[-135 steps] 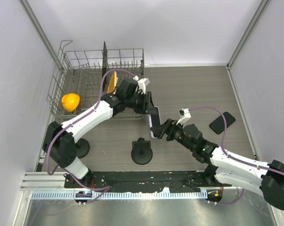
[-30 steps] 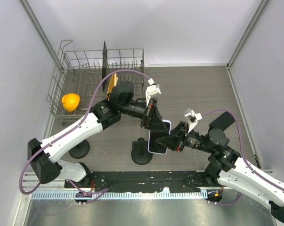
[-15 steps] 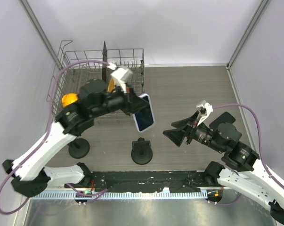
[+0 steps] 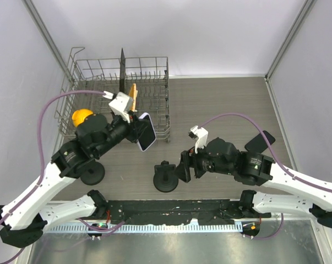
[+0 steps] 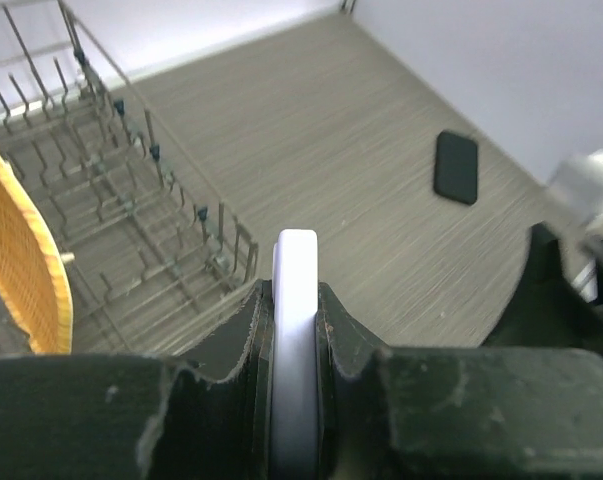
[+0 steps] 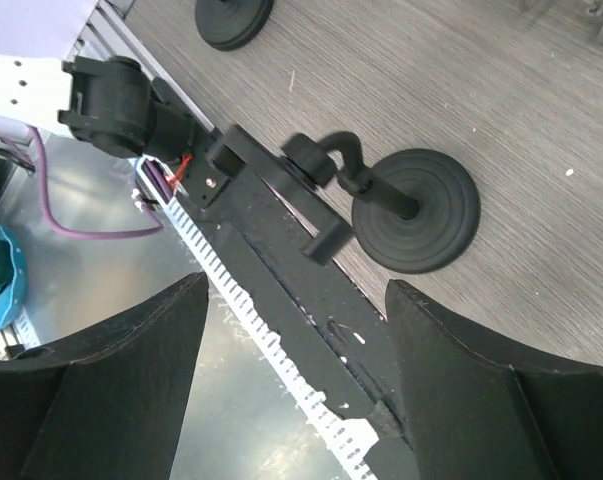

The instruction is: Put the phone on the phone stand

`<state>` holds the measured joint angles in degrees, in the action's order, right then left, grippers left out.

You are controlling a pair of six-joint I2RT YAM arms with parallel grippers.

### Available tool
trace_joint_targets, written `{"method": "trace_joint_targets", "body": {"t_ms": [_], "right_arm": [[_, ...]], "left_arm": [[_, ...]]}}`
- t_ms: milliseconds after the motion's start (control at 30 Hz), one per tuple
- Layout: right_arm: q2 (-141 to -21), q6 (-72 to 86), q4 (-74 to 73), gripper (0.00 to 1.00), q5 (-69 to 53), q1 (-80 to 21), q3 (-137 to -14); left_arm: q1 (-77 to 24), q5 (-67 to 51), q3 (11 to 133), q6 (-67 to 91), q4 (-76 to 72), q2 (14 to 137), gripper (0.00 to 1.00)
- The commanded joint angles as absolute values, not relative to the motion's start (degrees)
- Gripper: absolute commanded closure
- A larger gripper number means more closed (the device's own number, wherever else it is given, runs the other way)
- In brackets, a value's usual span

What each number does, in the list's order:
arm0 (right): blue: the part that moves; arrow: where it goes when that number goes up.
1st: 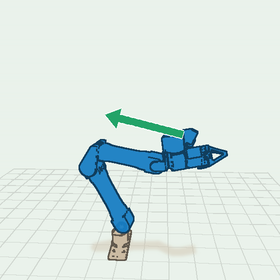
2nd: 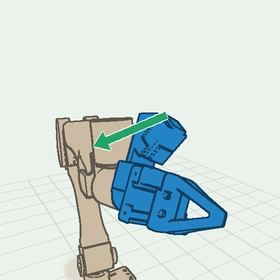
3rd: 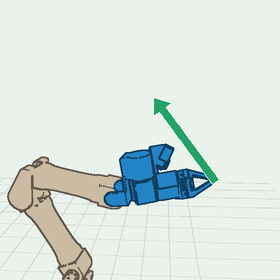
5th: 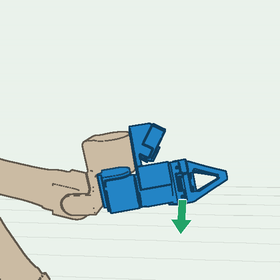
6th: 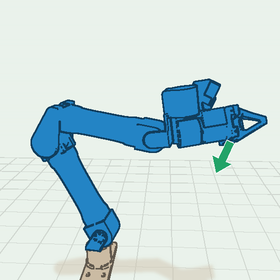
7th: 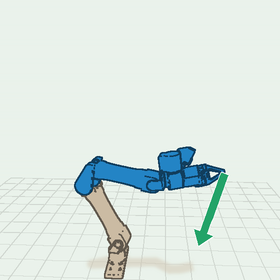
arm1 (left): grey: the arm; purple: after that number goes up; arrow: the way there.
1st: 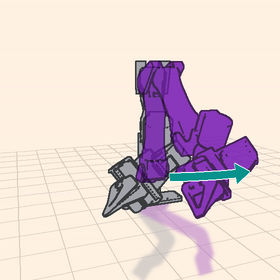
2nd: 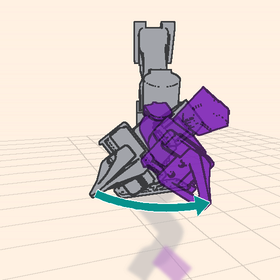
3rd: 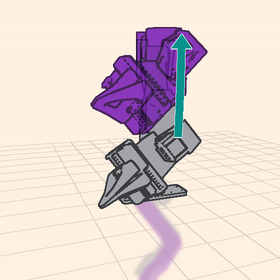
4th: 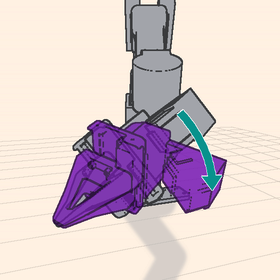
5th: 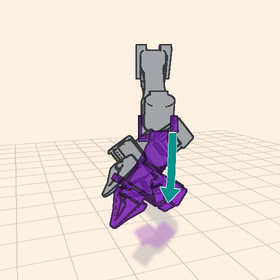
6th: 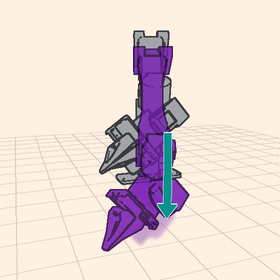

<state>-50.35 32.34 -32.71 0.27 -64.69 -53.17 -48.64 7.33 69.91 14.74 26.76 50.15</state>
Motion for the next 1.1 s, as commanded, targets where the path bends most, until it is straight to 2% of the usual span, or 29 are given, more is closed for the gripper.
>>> {"method": "trace_joint_targets", "body": {"t_ms": [0,100,333,467,633,1067], "right_arm": [[-52.55,35.15,-37.17,0.24,7.82,-67.58,-60.46],[-54.49,36.12,-36.3,0.3,8.87,-70.22,-60.73],[-61.78,35.68,-40.77,0.35,16.95,-74.61,-64.86],[-62.14,36.21,-38.77,0.48,18.64,-76.11,-63.11],[-62.75,35.6,-38.67,0.49,18.98,-76.11,-63.98],[-65.21,35.07,-38.94,0.59,21.08,-76.38,-64.6]], "left_arm": [[-48.69,9.23,68.91,12.83,20.04,50.53,1.0],[-48.69,8.18,68.91,13.27,20.65,51.06,1.0],[-48.6,8.44,67.5,13.62,19.33,50.1,1.0],[-48.6,7.21,67.59,13.97,19.43,50.36,1.0],[-48.69,7.21,66.97,14.06,18.89,50.97,1.0],[-48.69,5.01,66.53,14.41,18.2,51.15,1.0]]}}
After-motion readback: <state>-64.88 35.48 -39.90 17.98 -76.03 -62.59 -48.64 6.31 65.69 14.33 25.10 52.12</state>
